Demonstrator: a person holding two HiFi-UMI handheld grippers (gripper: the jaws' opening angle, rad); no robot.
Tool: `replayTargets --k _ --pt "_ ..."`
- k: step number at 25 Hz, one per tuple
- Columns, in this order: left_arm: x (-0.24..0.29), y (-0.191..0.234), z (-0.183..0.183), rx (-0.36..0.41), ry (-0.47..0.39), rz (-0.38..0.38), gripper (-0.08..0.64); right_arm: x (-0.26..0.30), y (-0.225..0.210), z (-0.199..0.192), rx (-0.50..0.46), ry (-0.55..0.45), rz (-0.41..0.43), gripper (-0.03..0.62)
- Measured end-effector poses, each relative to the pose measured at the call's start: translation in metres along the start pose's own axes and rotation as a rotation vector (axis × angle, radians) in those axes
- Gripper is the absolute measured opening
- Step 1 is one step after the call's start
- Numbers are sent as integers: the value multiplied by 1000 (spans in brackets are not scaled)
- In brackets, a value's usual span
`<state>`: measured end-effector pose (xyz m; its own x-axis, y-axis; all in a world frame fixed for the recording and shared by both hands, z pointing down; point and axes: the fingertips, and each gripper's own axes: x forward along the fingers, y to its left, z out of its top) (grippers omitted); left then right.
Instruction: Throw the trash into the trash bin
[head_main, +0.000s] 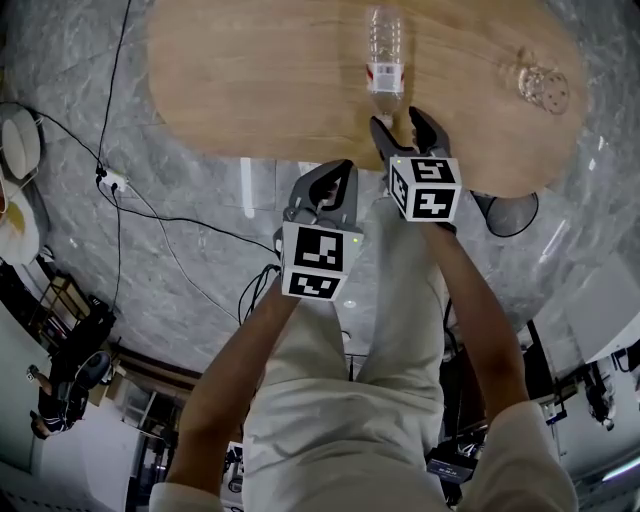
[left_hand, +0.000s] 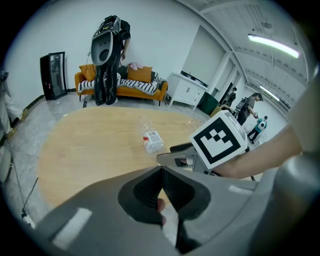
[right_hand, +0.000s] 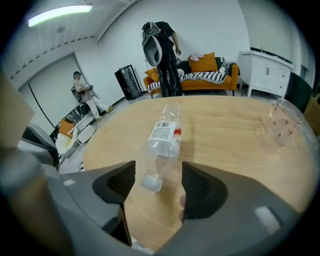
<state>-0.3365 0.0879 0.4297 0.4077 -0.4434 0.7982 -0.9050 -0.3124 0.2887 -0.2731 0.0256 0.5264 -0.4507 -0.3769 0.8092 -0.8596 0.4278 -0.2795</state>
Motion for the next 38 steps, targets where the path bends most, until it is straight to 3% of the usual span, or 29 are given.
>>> replayTargets --k 6,9,11,16,32,38 --pt "-7 7 -10 -19 11 12 2 9 -13 -6 100 32 -48 301" --pt "-13 22 -14 -21 15 16 1 19 -11 -5 111 43 -83 256" --pt "-14 32 -17 -23 14 17 2 25 -9 -2 98 42 -99 187" --pt "-10 42 -21 -16 15 21 1 28 -2 -1 37 19 -93 184" --pt "10 -23 8 82 26 -34 0 -45 -19 2 -4 -77 15 183" --pt "36 -84 17 150 41 -85 1 -83 -67 -21 45 -103 -13 183"
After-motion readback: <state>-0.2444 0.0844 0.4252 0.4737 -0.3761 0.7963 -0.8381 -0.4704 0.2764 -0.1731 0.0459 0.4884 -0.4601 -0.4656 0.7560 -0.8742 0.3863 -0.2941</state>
